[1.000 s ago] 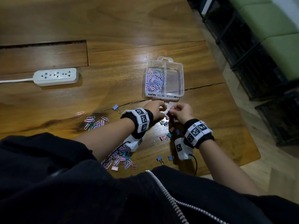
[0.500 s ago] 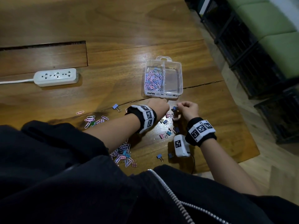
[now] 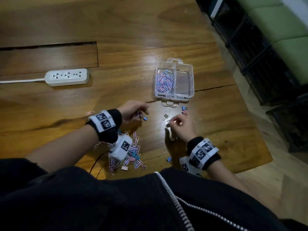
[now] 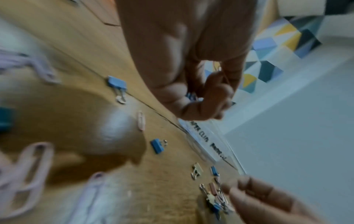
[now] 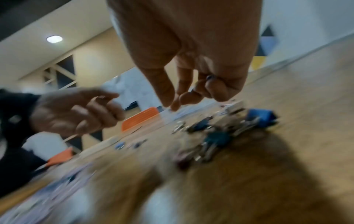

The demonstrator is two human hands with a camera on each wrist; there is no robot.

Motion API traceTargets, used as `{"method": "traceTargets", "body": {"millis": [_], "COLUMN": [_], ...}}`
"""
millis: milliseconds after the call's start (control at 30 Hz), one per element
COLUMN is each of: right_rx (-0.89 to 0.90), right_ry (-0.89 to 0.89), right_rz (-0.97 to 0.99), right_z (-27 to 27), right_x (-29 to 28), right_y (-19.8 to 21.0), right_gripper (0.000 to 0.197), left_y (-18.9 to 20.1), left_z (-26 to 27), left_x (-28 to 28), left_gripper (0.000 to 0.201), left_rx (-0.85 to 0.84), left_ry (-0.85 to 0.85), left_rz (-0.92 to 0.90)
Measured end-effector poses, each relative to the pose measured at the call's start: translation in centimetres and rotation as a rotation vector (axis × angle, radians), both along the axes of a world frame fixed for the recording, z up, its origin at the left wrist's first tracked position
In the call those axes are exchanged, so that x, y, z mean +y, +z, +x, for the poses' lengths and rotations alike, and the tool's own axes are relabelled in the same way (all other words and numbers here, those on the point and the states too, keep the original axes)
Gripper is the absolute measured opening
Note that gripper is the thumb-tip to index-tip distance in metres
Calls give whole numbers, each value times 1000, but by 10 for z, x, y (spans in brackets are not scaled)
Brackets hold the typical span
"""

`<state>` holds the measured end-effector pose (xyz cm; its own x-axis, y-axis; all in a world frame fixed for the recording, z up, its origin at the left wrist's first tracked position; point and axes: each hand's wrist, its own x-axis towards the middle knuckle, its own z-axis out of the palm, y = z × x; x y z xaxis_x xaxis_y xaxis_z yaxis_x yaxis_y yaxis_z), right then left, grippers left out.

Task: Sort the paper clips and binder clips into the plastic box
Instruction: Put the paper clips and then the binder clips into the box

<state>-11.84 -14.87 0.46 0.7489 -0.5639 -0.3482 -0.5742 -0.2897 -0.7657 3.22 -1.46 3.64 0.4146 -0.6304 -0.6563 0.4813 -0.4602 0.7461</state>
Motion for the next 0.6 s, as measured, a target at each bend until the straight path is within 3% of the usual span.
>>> {"method": "traceTargets", "body": {"millis": [33, 100, 200, 300, 400, 500, 600], "right_rx": [55, 165, 206, 188, 285, 352, 289], "right_ry": [129, 336, 431, 325, 158, 143, 123], "right_rz": [-60, -191, -318, -341, -353, -372, -327], "right_z": [2, 8, 14, 14, 7, -5, -15], "right_x": [13, 38, 65, 73, 59, 42, 30], "right_y": [-1, -4, -6, -5, -5, -8, -10], "right_gripper": [3, 18, 33, 39, 47, 46, 31], "left_y": [0, -2, -5, -5, -9, -13, -16], "left_z": [2, 6, 6, 1, -4, -11, -18], "left_x": [12, 33, 55, 68, 78, 82, 78], "left_gripper": [22, 21, 15, 21, 30, 28, 20], "left_rx": [20, 59, 11, -197, -467, -583, -629], "left_ry": [-1, 12, -40, -167, -349, -522, -589], "left_rz": [-4, 13, 102, 220, 310, 345, 321]}}
